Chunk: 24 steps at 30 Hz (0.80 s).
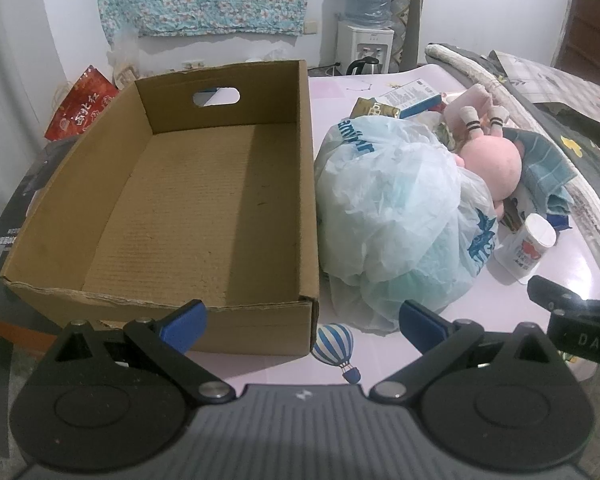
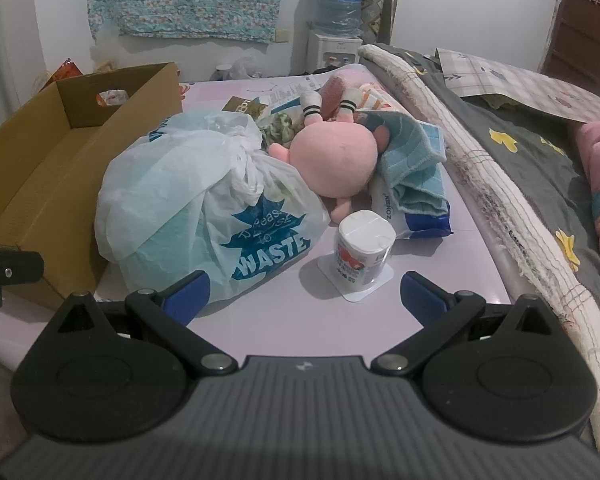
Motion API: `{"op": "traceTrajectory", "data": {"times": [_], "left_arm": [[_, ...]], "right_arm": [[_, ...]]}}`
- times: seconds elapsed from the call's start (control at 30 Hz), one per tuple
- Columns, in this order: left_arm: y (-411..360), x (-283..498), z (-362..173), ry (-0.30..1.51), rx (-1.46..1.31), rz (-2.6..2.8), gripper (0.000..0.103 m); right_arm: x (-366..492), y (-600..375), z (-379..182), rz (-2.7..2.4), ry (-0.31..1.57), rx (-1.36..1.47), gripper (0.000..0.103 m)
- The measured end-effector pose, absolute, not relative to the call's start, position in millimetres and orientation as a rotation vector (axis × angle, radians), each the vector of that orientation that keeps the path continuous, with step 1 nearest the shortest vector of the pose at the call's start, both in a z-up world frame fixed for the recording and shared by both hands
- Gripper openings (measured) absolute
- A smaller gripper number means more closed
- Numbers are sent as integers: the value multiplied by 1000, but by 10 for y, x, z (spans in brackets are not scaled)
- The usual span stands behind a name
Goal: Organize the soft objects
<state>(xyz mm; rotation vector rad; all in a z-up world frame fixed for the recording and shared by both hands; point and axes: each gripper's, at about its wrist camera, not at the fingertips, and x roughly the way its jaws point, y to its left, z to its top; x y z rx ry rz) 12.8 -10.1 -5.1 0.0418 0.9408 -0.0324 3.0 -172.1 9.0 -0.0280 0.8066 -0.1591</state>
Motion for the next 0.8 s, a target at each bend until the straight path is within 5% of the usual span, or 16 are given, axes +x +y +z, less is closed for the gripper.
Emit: {"op": "traceTrajectory", "data": {"times": [0.8], "left_arm": [[-161, 49, 15, 869, 81, -78, 103]], "right_arm": [[-11, -1838, 33, -157, 785, 2, 102]]}}
